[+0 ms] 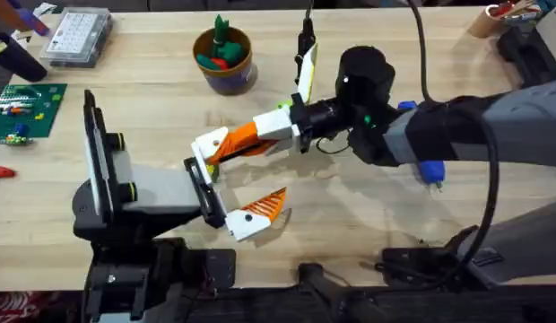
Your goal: Pick up the gripper from the table and insert it into the empty holder that is missing its gripper. Then pick up a screw, insert it into the mounting hole, and use the screwdriver to tighten it. Finally, clean up the table by picking up the vegetable and placing it into the bucket.
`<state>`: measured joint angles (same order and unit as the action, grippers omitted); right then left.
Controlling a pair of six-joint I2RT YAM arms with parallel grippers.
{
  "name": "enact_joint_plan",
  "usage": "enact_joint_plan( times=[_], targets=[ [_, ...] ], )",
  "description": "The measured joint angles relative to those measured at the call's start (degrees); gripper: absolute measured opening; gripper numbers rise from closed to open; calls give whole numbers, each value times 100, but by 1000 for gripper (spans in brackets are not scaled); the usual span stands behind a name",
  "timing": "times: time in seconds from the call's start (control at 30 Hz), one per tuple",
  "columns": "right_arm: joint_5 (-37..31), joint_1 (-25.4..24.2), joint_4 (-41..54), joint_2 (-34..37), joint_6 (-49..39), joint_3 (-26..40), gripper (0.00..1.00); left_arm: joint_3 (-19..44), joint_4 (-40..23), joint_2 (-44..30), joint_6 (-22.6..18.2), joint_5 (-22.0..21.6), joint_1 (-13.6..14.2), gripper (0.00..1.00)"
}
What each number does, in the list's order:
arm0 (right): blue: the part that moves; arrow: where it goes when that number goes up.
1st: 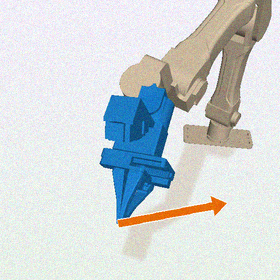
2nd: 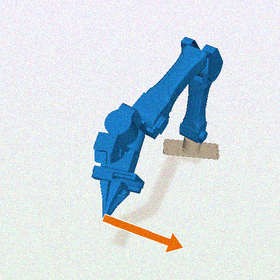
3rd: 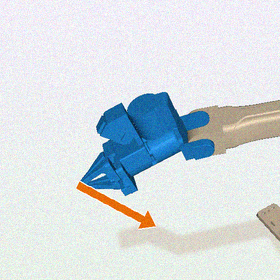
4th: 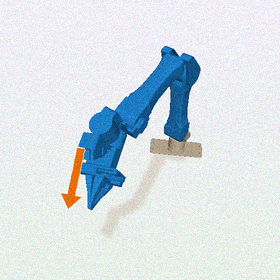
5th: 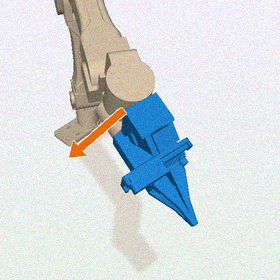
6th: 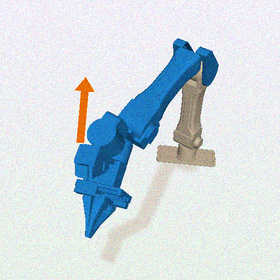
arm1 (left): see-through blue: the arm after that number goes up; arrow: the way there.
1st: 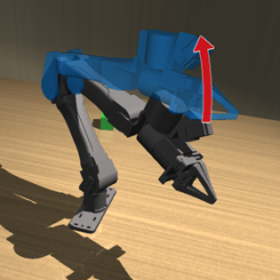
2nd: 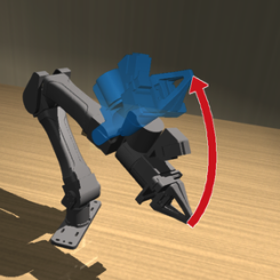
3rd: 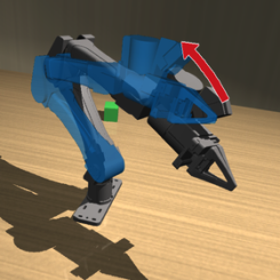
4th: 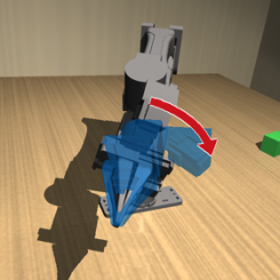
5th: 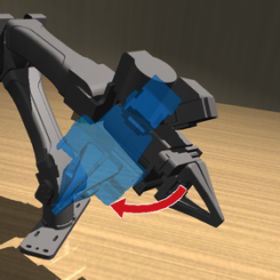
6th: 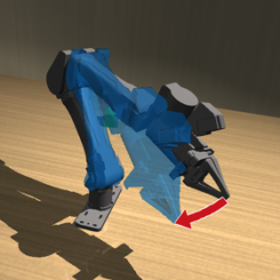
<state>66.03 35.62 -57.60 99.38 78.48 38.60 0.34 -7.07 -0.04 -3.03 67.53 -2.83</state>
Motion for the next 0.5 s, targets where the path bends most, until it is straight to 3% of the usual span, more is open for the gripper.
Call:
enact_joint_plan(
  times=[0.5],
  targets=[
    [145,-43,36,163,17,198,18,0,4,1,-20,-32,0,986]
  ],
)
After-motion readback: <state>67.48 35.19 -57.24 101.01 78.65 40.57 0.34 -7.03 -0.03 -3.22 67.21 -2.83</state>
